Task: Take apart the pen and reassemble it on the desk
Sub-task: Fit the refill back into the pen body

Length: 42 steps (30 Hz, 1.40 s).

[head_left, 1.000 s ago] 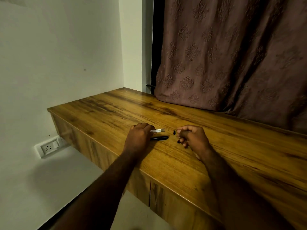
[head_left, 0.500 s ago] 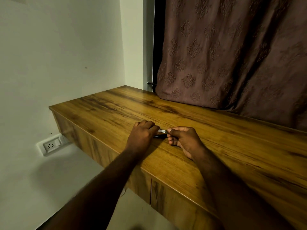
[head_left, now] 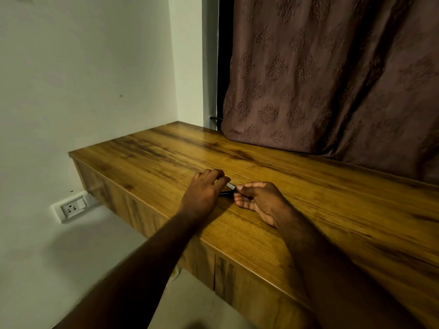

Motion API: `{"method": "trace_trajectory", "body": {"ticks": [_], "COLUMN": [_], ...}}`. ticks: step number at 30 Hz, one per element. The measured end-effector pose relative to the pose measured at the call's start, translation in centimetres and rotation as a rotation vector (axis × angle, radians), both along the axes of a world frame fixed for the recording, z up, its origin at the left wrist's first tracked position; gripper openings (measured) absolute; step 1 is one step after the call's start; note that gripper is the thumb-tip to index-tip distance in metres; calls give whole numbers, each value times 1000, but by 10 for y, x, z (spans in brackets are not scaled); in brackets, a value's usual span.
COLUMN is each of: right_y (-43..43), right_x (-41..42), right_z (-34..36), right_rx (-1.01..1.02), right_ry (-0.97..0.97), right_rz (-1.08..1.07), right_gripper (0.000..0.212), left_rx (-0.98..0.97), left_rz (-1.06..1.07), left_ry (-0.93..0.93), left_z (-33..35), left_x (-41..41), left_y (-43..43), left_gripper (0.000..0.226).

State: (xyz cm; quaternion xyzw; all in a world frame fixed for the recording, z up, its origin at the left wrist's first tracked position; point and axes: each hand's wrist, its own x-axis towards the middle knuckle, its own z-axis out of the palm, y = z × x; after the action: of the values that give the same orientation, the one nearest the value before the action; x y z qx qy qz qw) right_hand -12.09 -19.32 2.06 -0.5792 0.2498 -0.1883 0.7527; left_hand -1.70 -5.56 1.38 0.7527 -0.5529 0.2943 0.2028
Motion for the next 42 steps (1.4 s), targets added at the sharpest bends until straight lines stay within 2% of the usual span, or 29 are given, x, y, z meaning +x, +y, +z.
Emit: {"method": "trace_trajectory", "body": {"ticks": [10, 21, 28, 36, 42], "right_y": [0, 0, 0, -5, -6], "right_x": [-3, -3, -3, 0, -1], "right_z": [4, 6, 2, 1, 2], "right_rx": [148, 189, 98, 153, 184], "right_ry": [-87, -165, -84, -71, -28], "right_rz": [22, 10, 25, 22, 39], "right_gripper": [10, 13, 13, 8, 8], "left_rx": [-48, -59, 6, 131, 162], "left_rz": [-21, -2, -50, -26, 43], "left_ry": [111, 200, 152, -2, -95], "left_z": [1, -2, 3, 12, 15], "left_x": [0, 1, -1, -11, -14], "left_y": [1, 0, 1, 4, 5], "left_gripper": [26, 25, 27, 39, 38]}}
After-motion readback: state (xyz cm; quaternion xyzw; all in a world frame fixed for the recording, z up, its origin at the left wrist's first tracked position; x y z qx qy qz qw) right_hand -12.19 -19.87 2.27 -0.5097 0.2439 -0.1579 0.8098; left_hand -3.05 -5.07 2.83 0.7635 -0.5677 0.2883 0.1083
